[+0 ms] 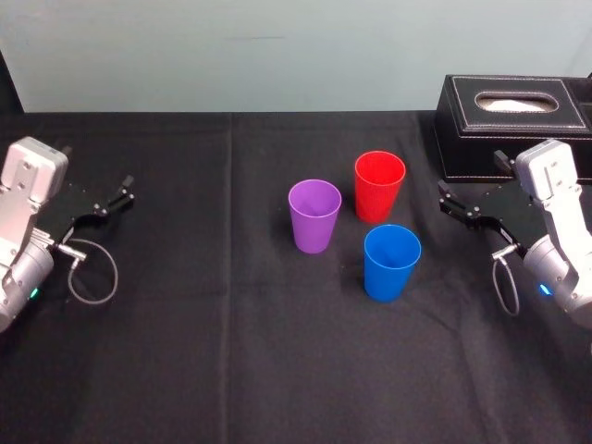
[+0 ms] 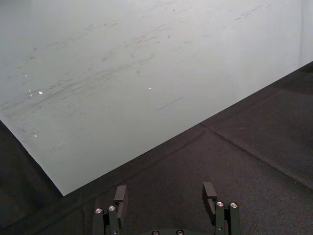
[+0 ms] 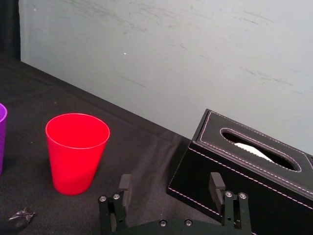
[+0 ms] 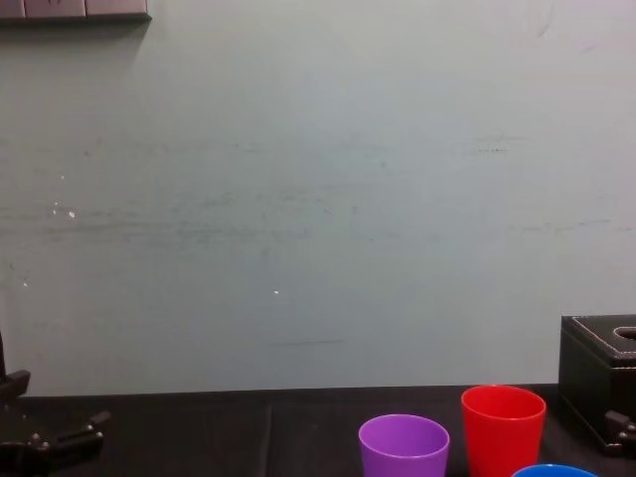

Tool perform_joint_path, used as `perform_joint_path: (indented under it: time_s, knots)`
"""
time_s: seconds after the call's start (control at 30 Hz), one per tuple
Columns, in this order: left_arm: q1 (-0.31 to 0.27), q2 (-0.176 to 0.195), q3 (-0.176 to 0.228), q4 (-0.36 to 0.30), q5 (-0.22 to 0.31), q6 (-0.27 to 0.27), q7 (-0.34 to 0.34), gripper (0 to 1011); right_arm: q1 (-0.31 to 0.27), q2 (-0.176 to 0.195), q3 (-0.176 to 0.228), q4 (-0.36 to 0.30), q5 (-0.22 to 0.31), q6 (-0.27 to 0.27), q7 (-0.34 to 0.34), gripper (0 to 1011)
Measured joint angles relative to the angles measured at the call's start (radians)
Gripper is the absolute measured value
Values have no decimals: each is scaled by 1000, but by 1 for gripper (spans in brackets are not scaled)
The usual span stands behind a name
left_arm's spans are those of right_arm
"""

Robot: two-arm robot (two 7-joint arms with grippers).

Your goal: Stack the three plastic cups sequentially using one hand.

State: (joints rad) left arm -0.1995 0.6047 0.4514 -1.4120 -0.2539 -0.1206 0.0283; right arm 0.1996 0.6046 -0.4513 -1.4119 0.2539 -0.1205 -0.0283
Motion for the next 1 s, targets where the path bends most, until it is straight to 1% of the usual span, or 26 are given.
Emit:
perform_joint_path:
  time_s: [0.97,1.0]
  knots:
    - [0,0,0,0,0,0,0,1005,0,0,0,0,0,0,0,1003]
    - [0,0,0,0,0,0,0,1005,-3,1,4,-7,0,1,0,1003]
